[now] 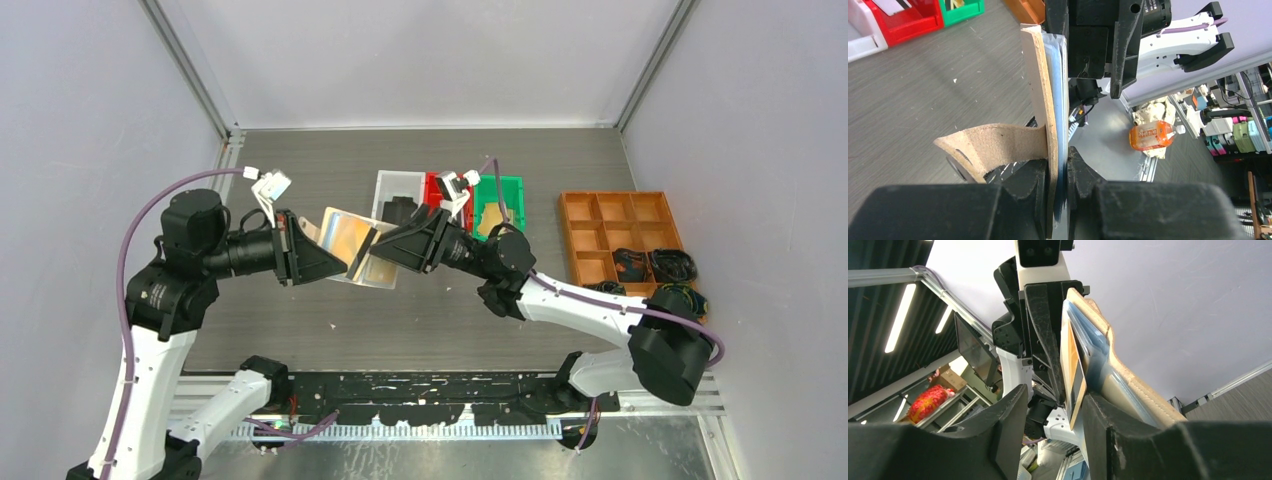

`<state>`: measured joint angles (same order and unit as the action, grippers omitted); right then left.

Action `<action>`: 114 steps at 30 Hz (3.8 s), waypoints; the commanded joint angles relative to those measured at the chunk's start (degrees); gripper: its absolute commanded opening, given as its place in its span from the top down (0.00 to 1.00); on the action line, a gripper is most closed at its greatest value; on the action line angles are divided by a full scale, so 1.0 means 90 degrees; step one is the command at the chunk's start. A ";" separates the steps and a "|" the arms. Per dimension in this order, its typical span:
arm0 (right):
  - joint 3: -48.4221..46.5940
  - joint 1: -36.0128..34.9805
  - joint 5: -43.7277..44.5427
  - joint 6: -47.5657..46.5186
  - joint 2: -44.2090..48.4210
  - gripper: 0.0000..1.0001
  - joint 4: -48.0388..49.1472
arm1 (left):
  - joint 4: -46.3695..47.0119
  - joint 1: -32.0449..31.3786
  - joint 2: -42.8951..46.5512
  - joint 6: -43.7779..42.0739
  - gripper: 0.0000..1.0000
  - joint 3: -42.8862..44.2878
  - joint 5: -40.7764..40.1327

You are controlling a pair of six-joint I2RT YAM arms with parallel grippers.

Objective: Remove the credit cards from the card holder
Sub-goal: Remove the credit card from the card holder, then place the credit card in the storage box.

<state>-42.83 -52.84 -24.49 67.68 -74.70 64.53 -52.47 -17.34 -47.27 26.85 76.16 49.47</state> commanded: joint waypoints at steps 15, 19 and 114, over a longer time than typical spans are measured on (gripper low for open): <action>-0.0185 -0.0067 0.0569 -0.0086 0.0051 0.99 0.0419 | 0.0320 -0.0003 0.0034 -0.0108 1.00 0.0566 -0.0111; 0.0115 0.0195 0.0734 -0.0015 0.0424 0.99 0.0400 | 0.0078 0.0003 -0.0048 -0.0278 1.00 0.0722 -0.0401; -0.3280 0.3241 -0.0646 -0.3137 0.0700 0.19 -0.8144 | -0.1572 0.0179 -0.0460 -0.2412 1.00 0.1481 0.0758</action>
<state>-74.96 -19.22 -16.78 34.15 -71.18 -18.74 -69.45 -15.99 -52.77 6.13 87.85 52.60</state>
